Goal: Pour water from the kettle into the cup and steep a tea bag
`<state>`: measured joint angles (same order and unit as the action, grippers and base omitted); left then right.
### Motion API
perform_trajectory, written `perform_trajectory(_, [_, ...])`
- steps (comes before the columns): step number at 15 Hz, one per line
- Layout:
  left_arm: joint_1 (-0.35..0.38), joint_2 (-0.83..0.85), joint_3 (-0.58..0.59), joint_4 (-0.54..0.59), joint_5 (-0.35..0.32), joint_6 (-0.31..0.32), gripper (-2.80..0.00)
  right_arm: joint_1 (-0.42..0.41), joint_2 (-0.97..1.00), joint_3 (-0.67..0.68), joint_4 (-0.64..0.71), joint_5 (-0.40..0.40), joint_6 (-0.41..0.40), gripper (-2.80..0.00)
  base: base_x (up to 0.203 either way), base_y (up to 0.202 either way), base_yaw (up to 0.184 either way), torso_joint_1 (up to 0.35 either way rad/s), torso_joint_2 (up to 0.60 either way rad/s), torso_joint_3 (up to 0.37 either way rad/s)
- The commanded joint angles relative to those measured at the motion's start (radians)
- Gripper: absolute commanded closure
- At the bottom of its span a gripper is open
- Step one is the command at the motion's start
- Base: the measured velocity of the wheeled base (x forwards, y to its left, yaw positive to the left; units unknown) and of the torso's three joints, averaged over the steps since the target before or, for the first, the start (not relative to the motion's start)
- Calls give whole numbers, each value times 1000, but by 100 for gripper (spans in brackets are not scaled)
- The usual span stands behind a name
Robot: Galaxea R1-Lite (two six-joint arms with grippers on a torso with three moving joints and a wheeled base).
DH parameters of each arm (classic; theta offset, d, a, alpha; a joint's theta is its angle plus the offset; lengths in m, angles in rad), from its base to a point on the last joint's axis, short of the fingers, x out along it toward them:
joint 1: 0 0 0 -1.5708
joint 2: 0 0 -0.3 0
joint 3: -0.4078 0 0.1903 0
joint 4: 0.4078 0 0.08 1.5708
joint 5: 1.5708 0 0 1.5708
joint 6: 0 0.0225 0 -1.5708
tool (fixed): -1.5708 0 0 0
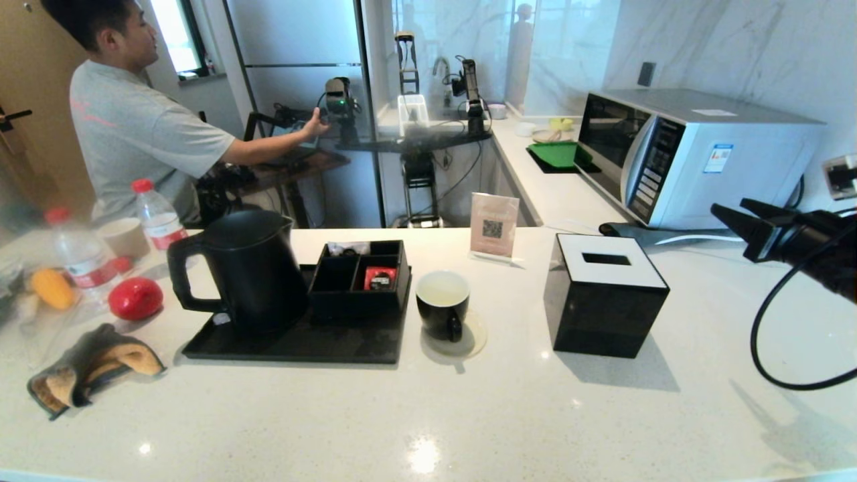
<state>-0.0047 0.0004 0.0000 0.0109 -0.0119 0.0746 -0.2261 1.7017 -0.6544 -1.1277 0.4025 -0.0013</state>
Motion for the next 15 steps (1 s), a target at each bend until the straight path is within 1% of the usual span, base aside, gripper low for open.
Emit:
perform_trajectory(1, [0, 0, 0, 0, 0, 1, 0, -8, -39, 32, -7, 3, -2, 0, 0, 0, 0, 0, 0, 0])
perform_trajectory(6, [0, 0, 0, 0, 0, 1, 0, -27, -109, 96, -9, -1, -3, 0, 0, 0, 0, 0, 0, 0])
perform_trajectory(7, [0, 0, 0, 0, 0, 1, 0, -27, -128, 117, -9, -15, -3, 0, 0, 0, 0, 0, 0, 0])
perform_trajectory(9, [0, 0, 0, -1, 0, 1, 0, -27, -164, 153, -9, -68, -2, 0, 0, 0, 0, 0, 0, 0])
perform_trajectory(12, [0, 0, 0, 0, 0, 1, 0, -27, -233, 210, -9, -75, 18, 0, 0, 0, 0, 0, 0, 0])
perform_trajectory(15, [0, 0, 0, 0, 0, 1, 0, -27, -315, 285, -5, -78, 21, 0, 0, 0, 0, 0, 0, 0])
